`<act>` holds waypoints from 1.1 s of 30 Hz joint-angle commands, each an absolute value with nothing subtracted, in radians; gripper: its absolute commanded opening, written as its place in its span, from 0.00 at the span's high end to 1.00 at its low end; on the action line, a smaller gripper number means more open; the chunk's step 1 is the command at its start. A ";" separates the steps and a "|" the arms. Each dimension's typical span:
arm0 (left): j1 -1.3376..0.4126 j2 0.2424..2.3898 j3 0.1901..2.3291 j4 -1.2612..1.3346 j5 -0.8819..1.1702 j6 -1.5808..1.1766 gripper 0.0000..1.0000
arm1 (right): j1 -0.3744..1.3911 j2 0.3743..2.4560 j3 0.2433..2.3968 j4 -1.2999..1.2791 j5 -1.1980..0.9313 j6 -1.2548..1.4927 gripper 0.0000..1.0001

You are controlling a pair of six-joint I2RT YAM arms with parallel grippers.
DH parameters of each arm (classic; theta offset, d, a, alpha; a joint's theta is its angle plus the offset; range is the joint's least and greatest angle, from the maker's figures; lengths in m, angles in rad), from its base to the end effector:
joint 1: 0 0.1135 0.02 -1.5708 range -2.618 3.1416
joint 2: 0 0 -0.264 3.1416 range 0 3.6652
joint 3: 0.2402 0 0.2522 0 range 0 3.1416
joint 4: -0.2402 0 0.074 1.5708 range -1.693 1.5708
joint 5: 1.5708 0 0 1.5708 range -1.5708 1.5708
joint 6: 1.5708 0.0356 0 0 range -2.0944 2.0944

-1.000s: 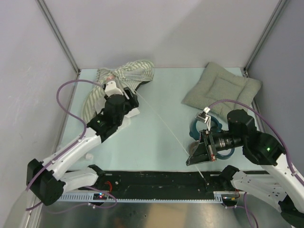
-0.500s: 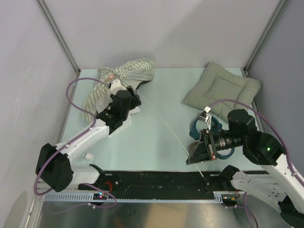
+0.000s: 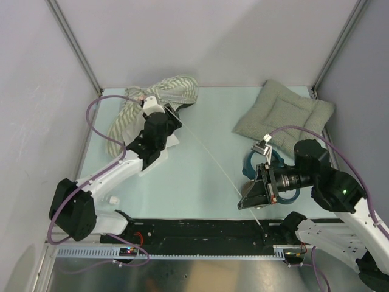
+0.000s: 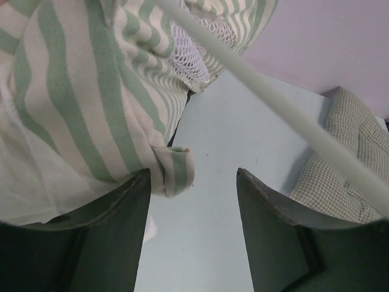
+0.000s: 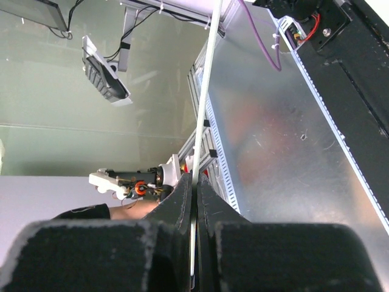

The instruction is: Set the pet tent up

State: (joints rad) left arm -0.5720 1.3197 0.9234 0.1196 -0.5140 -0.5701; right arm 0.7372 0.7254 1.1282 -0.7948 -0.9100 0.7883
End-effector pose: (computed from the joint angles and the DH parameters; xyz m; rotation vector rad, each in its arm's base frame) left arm 0.2655 -0.1501 0.3013 -0.3535 1.7891 -0.3350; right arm 0.0647 0.0967 0.4032 -0.6622 2.2140 1.7916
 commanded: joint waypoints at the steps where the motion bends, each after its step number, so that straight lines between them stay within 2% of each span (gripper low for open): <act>1: -0.574 1.344 0.918 0.234 -0.547 -0.482 0.38 | 0.733 0.723 1.170 -0.653 -0.957 0.817 1.00; 14: -0.589 1.383 0.872 0.216 -0.655 -0.570 0.40 | 0.730 0.736 1.171 -0.626 -0.963 0.829 1.00; 16: -0.588 1.395 0.880 0.216 -0.659 -0.575 0.43 | 0.730 0.736 1.171 -0.624 -0.963 0.831 1.00; 20: -0.580 1.413 0.901 0.217 -0.663 -0.576 0.57 | 0.730 0.735 1.171 -0.626 -0.960 0.833 1.00; 22: -0.573 1.416 0.905 0.217 -0.664 -0.582 0.59 | 0.730 0.734 1.171 -0.628 -0.958 0.833 1.00; 24: -0.567 1.416 0.907 0.218 -0.664 -0.585 0.59 | 0.729 0.731 1.171 -0.631 -0.956 0.832 1.00; 30: -0.563 1.412 0.914 0.236 -0.657 -0.568 0.45 | 0.729 0.727 1.170 -0.643 -0.951 0.830 1.00; 33: -0.562 1.413 0.922 0.251 -0.655 -0.556 0.48 | 0.729 0.725 1.171 -0.646 -0.951 0.829 1.00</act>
State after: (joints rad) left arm -0.5686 1.4139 0.8791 0.2008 -0.6254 -0.5674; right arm 0.7341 0.7414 1.1282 -0.7132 -0.9363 0.8528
